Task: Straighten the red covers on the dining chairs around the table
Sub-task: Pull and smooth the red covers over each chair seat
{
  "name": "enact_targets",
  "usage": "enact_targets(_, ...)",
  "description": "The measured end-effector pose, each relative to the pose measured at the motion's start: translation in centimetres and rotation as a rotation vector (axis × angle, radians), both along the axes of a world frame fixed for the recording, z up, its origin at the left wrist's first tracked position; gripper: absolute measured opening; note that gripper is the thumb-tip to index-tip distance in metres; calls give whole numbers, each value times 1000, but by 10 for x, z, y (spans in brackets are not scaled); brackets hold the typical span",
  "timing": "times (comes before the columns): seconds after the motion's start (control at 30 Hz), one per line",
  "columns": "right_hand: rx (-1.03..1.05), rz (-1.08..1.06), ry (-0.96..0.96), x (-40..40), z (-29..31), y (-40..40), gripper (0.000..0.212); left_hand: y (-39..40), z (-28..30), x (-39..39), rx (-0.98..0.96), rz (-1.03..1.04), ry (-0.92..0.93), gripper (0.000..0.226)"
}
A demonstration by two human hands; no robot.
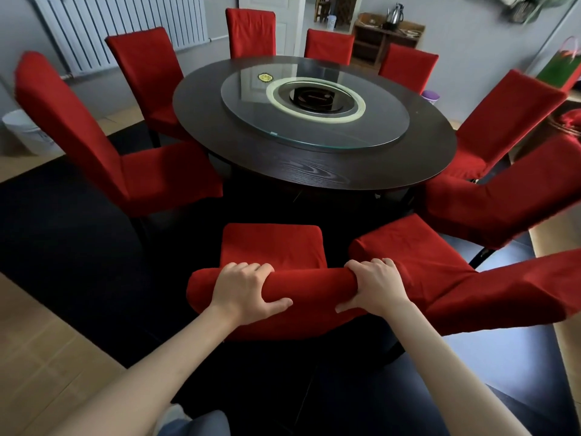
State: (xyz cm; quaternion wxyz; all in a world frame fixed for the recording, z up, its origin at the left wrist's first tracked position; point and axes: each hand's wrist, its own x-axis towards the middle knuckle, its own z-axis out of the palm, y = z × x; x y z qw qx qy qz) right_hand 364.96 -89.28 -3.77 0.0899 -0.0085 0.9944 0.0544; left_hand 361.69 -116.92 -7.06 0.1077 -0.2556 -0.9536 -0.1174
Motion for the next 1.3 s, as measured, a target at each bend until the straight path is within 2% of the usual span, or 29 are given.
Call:
enact_targets(0.2,-20,-29,19,-21,-4,-27,91,-25,2,-29,-2,-2,-30,81)
enact_targets(0.73,-56,-122,22,-90,-4,-92,82,-80,9,-113,13,18,-63,78)
enact_targets(1.07,-91,-203,36,-130,-2,-163,74,-139,14,-186,-49,-101,-23,79)
enact_targets(1.3,-99,-268,66,-154,-7,-210,77,-176,13,-233,-82,-173,23,80)
